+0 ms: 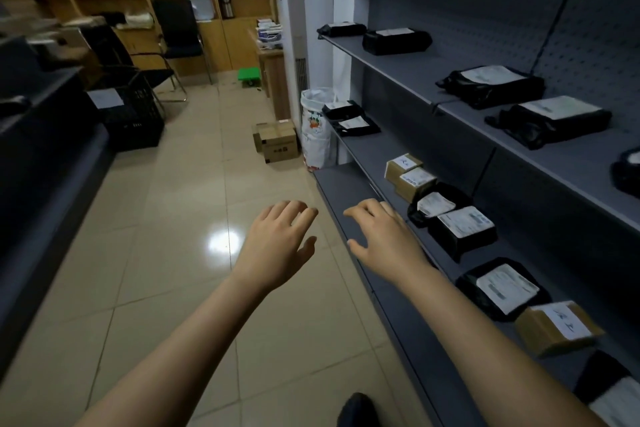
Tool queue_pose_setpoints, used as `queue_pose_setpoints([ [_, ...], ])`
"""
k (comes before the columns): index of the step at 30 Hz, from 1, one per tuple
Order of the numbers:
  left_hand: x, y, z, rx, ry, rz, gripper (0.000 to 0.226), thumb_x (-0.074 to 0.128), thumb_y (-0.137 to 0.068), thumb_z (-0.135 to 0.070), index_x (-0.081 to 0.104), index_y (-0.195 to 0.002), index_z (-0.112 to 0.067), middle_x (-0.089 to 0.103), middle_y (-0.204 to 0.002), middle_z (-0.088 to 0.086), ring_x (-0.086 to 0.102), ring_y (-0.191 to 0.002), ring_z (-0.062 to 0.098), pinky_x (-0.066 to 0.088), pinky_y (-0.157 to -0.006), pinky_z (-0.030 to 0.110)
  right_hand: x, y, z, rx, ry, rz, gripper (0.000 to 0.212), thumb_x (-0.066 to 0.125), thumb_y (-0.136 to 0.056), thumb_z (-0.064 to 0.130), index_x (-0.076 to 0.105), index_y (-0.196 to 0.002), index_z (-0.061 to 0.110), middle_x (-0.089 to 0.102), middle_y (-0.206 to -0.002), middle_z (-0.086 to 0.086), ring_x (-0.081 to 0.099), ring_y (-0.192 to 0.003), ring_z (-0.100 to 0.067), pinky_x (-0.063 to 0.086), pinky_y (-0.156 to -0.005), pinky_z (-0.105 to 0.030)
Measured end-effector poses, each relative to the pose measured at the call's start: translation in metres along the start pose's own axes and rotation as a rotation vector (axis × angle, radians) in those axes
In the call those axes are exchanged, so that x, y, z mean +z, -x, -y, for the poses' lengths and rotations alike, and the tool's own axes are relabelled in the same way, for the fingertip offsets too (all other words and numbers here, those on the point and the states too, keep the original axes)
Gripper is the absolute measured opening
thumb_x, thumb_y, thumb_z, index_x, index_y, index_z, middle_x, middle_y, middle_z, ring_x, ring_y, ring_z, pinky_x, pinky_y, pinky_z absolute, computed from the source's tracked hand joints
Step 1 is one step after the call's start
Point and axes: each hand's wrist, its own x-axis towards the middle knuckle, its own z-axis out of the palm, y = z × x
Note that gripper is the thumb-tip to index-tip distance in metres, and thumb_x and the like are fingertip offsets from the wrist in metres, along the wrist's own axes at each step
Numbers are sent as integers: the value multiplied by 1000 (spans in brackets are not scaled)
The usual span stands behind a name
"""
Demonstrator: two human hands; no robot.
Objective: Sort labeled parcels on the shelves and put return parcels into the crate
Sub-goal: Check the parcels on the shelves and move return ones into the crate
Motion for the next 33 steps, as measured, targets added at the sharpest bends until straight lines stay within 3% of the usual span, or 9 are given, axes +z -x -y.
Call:
queue_pose_setpoints([
  [9, 67, -125, 85, -63, -55, -54, 40, 79, -74, -22, 62, -109, -11, 64, -102, 7, 62, -88, 29, 50, -73, 36, 14, -165, -59, -113, 26, 12, 46, 60, -91, 23, 47, -135, 21, 46, -129, 0, 43, -119, -20, 36, -100, -32],
  [16, 125, -188, 136, -73, -6, -37, 41, 79, -72, -22, 61, -108, -12, 63, -101, 7, 62, -87, 28, 50, -73, 36, 35, -259, -92, -84, 26, 27, 46, 59, -91, 25, 48, -136, 21, 46, -130, 0, 42, -120, -20, 34, -102, -32],
  [27, 236, -304, 259, 163, 105, 22, 38, 75, -74, -26, 63, -108, -13, 61, -98, 3, 56, -84, 25, 41, -73, 32, 93, -402, -117, 176, 20, -21, 47, 60, -91, 26, 46, -136, 23, 45, -130, 3, 41, -122, -19, 35, -104, -32],
  [33, 284, -364, 319, 346, 176, 83, 30, 63, -80, -29, 60, -106, -14, 59, -96, 4, 57, -85, 27, 45, -70, 36, 118, -456, -119, 371, 18, -64, 45, 62, -91, 26, 50, -133, 20, 49, -128, -1, 44, -120, -23, 36, -98, -34],
])
